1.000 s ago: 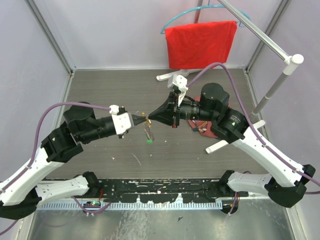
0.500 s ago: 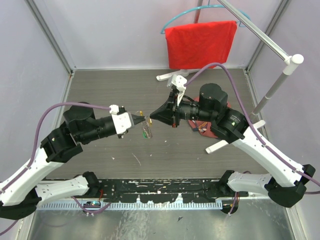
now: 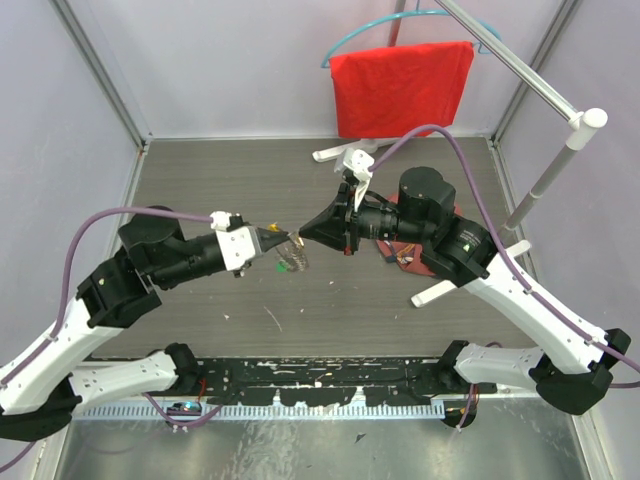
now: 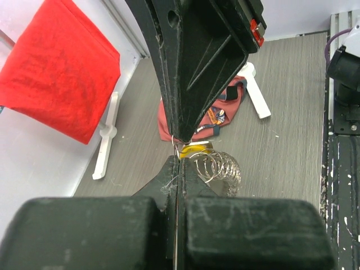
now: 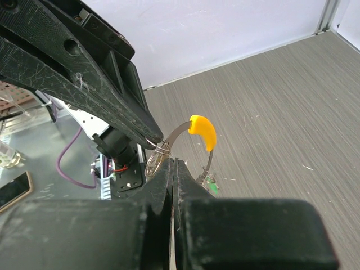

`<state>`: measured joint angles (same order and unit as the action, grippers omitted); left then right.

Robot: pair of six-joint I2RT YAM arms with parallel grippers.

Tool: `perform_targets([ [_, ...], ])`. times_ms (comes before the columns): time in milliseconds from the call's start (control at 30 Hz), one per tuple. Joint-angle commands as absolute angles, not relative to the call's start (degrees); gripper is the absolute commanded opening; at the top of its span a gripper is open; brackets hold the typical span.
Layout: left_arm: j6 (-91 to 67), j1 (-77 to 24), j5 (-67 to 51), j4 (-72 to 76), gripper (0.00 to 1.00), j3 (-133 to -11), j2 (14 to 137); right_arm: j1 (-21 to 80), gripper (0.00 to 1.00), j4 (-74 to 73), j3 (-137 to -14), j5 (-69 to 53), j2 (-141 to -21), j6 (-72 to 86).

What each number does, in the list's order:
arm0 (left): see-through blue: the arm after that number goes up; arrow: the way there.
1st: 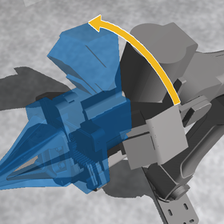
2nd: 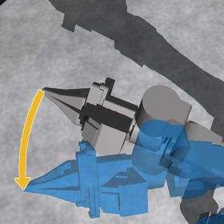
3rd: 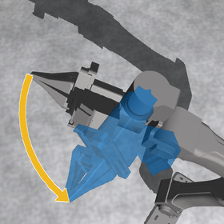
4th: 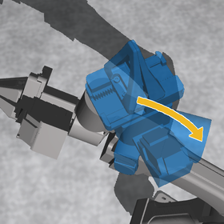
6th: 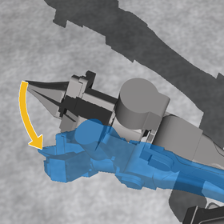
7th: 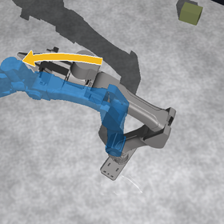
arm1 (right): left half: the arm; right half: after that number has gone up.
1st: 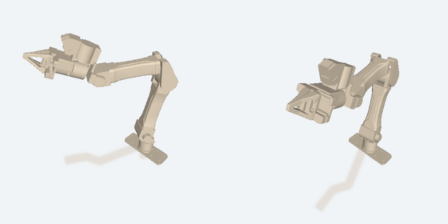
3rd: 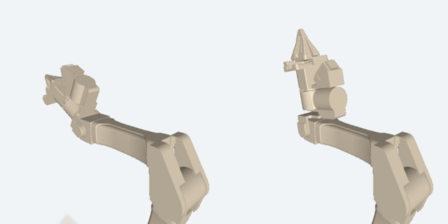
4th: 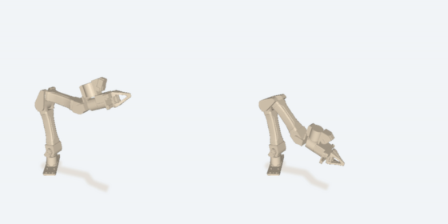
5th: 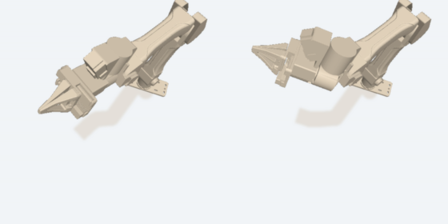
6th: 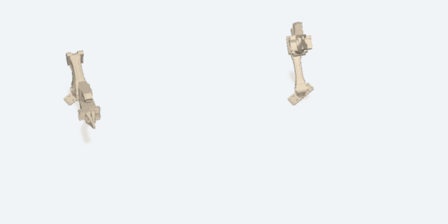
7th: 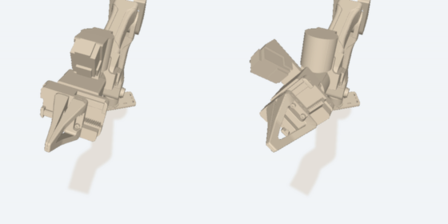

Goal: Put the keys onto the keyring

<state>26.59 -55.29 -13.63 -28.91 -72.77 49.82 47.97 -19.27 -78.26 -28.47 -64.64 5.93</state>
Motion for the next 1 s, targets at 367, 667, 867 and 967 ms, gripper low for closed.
perform_targets([
  [367,26.69,-55.59,-19.12,-18.97,0.0,-71.33,46.52,47.98,0.22,-17.66,-80.98,-28.38,-62.55,5.6],
  [667,16.93,-55.55,-20.91,-16.12,0.0,-70.04,45.23,47.88,0.35,-14.85,-79.09,-30.21,-56.63,1.69],
  [867,10.58,-55.61,-24.2,-11.25,0.0,-68.18,44.53,47.9,0.43,-10.13,-76.39,-34.96,-53.84,-1.4],
  [967,7.28,-55.57,-25.11,-7.76,0.0,-66.75,44.08,47.84,0.48,-8.75,-75.7,-36.24,-53.57,-2.91],
])
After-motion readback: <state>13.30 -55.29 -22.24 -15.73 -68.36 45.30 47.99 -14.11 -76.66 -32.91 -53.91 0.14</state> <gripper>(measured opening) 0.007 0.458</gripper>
